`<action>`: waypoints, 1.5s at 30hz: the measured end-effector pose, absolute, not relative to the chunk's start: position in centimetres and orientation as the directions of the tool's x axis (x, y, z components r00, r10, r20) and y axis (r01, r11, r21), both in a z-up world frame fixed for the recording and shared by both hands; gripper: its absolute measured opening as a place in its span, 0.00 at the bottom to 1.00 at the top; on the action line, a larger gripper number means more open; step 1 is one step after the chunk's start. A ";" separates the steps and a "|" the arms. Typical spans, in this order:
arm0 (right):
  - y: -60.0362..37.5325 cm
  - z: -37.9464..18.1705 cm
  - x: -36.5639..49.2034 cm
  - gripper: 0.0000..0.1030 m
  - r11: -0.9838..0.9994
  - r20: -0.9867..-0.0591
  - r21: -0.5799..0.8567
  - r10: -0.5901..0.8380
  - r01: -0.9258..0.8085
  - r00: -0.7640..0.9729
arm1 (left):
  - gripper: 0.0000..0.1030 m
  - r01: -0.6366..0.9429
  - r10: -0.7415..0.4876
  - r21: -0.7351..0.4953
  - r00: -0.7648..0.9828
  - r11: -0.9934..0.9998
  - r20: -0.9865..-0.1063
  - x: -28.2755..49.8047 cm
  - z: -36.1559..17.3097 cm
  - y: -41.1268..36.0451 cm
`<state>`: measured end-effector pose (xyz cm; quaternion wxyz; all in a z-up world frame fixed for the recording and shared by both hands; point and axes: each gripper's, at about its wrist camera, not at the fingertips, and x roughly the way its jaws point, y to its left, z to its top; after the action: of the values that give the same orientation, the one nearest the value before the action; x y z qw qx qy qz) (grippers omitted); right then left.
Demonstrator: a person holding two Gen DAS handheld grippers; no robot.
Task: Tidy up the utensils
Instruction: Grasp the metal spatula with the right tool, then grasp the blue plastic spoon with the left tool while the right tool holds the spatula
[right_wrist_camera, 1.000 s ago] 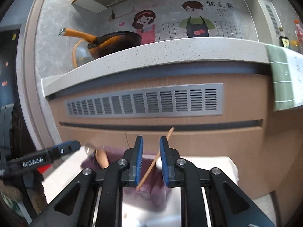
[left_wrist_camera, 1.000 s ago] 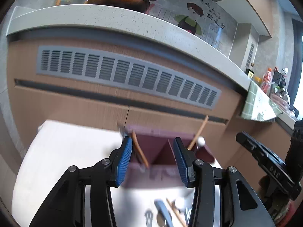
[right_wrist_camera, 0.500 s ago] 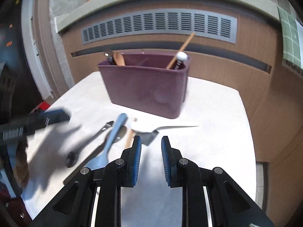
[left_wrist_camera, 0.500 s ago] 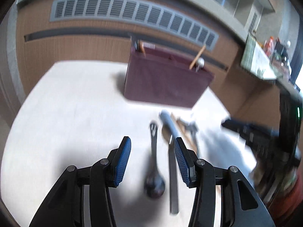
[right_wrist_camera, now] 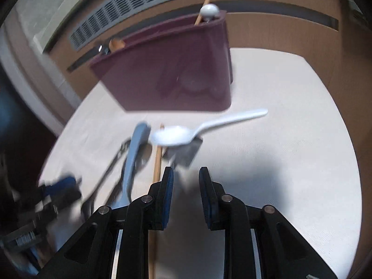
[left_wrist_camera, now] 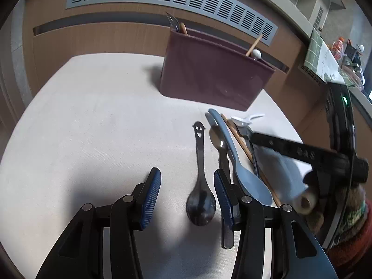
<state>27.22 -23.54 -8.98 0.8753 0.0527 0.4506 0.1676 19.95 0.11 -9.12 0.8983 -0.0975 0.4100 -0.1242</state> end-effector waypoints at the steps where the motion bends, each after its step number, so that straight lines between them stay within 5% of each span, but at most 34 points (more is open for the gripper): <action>1: -23.2 -9.0 27.6 0.24 0.939 -0.775 0.241 0.338 -0.245 0.534 | 0.47 0.147 -0.305 -0.275 0.626 0.950 -0.718 20.0 -9.3 -0.1; 7: -20.4 -9.0 29.4 0.34 0.953 -0.789 0.144 0.274 -0.268 0.550 | 0.47 0.153 -0.303 -0.267 0.617 0.951 -0.726 19.9 -9.3 -0.5; 14: -17.8 -9.0 29.1 0.34 0.948 -0.800 -0.040 0.160 -0.317 0.578 | 0.47 0.192 -0.309 -0.242 0.619 0.951 -0.722 19.1 -8.6 -0.6; 27: -25.7 -7.0 21.5 0.29 0.961 -0.738 0.026 0.204 -0.274 0.644 | 0.47 0.230 -0.330 -0.239 0.574 0.943 -0.749 17.1 -8.3 -1.5; 37: -26.8 -7.3 19.3 0.29 0.961 -0.720 0.064 0.231 -0.269 0.655 | 0.30 0.194 -0.207 -0.114 0.578 0.974 -0.789 19.3 -8.8 -2.1; 45: -26.5 -7.1 18.9 0.29 0.959 -0.704 0.045 0.228 -0.279 0.673 | 0.28 0.255 -0.295 -0.176 0.576 0.951 -0.763 21.6 -7.0 -3.8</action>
<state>18.87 -26.47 -7.05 0.9139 -0.0333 0.3801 0.1388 21.61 -3.76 -7.01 0.8873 -0.0233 0.4338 -0.1550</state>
